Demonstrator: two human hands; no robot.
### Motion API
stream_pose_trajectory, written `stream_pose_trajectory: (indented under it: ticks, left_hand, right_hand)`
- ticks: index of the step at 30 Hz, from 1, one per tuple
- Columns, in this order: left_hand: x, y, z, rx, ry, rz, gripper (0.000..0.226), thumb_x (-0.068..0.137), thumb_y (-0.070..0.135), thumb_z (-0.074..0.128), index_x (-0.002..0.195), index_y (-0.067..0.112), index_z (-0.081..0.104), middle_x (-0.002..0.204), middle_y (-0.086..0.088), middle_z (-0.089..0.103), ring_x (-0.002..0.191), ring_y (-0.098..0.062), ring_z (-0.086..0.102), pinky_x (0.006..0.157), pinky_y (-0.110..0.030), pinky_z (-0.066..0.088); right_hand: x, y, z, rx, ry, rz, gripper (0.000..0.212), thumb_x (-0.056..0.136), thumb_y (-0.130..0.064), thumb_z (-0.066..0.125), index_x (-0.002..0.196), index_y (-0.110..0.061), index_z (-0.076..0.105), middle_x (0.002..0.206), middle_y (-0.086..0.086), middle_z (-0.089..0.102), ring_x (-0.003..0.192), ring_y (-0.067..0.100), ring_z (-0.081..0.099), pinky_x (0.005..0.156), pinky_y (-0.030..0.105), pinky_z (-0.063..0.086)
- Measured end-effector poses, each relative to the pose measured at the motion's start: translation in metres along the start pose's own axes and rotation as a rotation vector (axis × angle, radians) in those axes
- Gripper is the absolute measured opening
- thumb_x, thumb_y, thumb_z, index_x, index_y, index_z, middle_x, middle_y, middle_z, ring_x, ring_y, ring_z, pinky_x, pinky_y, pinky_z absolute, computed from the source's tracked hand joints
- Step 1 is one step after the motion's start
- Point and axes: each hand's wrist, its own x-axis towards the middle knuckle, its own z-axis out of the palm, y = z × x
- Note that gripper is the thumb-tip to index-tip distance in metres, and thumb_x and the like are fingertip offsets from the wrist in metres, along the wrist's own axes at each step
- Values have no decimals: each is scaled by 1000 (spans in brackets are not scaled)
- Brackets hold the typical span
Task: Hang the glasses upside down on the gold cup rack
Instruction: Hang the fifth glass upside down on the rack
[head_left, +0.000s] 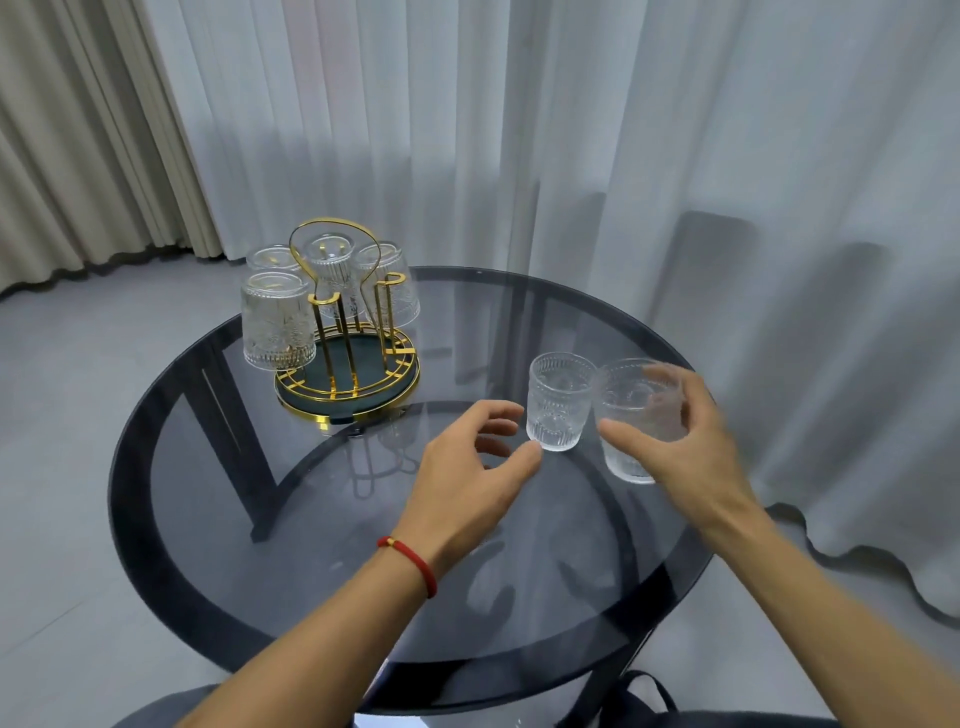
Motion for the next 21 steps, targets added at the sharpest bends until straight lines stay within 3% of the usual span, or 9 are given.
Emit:
stream_pose_trajectory:
  ticks: [3, 5, 7, 9, 12, 14, 16, 18, 21]
  left_hand:
    - [1, 5, -1, -304, -169, -129, 59, 80, 51, 75, 133, 36, 53, 122, 4, 62, 103, -13, 68, 81, -40, 63]
    - [0, 5, -1, -367, -231, -124, 70, 77, 52, 79, 138, 40, 47, 122, 8, 61, 104, -8, 68, 80, -35, 62]
    - [-1, 4, -4, -273, -187, -61, 61, 75, 45, 82, 128, 44, 53, 108, 23, 65, 99, 3, 65, 75, -21, 58]
    - [2, 3, -12, -241, -65, -69, 50, 73, 36, 86, 115, 41, 60, 100, 20, 68, 94, 2, 65, 69, -19, 56]
    - [12, -2, -34, -403, 21, -178, 55, 66, 29, 86, 117, 30, 63, 111, -4, 69, 104, -19, 67, 76, -39, 63]
    - [18, -7, -51, -551, 41, -237, 59, 66, 22, 82, 121, 20, 61, 116, -16, 68, 105, -30, 69, 78, -47, 63]
    - [22, -12, -64, -676, 38, -257, 58, 69, 18, 76, 124, 12, 58, 116, -18, 67, 99, -30, 71, 73, -44, 61]
    - [25, -21, -72, -757, 36, -255, 51, 75, 19, 71, 124, 10, 59, 114, -19, 68, 96, -27, 72, 71, -39, 58]
    - [30, -36, -77, -585, 130, -257, 30, 92, 41, 57, 113, 23, 67, 113, -12, 69, 101, -25, 69, 75, -41, 59]
  right_hand:
    - [-6, -17, 6, -87, -148, -209, 78, 62, -55, 89, 132, -48, 55, 123, -16, 57, 117, 1, 58, 94, 13, 44]
    - [-13, -26, 20, -152, -269, -320, 83, 61, -59, 87, 136, -48, 54, 120, -12, 54, 115, 2, 57, 92, 10, 45]
    - [-17, -32, 37, -241, -371, -407, 88, 60, -60, 85, 141, -48, 51, 118, -11, 48, 111, 6, 58, 92, 20, 51]
    - [-14, -37, 50, -289, -444, -442, 93, 63, -61, 86, 145, -46, 46, 120, -13, 46, 111, 7, 57, 93, 26, 54]
    - [-3, -42, 62, -153, -455, -327, 92, 70, -69, 78, 150, -44, 39, 132, -17, 46, 124, -1, 52, 98, 17, 48]
    - [1, -47, 72, 5, -506, -139, 79, 81, -74, 61, 150, -47, 35, 135, -18, 49, 123, -5, 53, 98, 22, 50]
    - [-1, -52, 87, 195, -587, 15, 61, 95, -64, 52, 150, -40, 39, 134, -10, 59, 115, 3, 65, 95, 34, 58]
    - [-2, -59, 103, 297, -575, 70, 53, 99, -52, 55, 147, -32, 45, 127, 3, 66, 108, 15, 72, 86, 40, 63]
    - [5, -69, 119, 275, -481, 35, 55, 93, -53, 61, 142, -33, 49, 123, 5, 68, 111, 20, 69, 85, 39, 63]
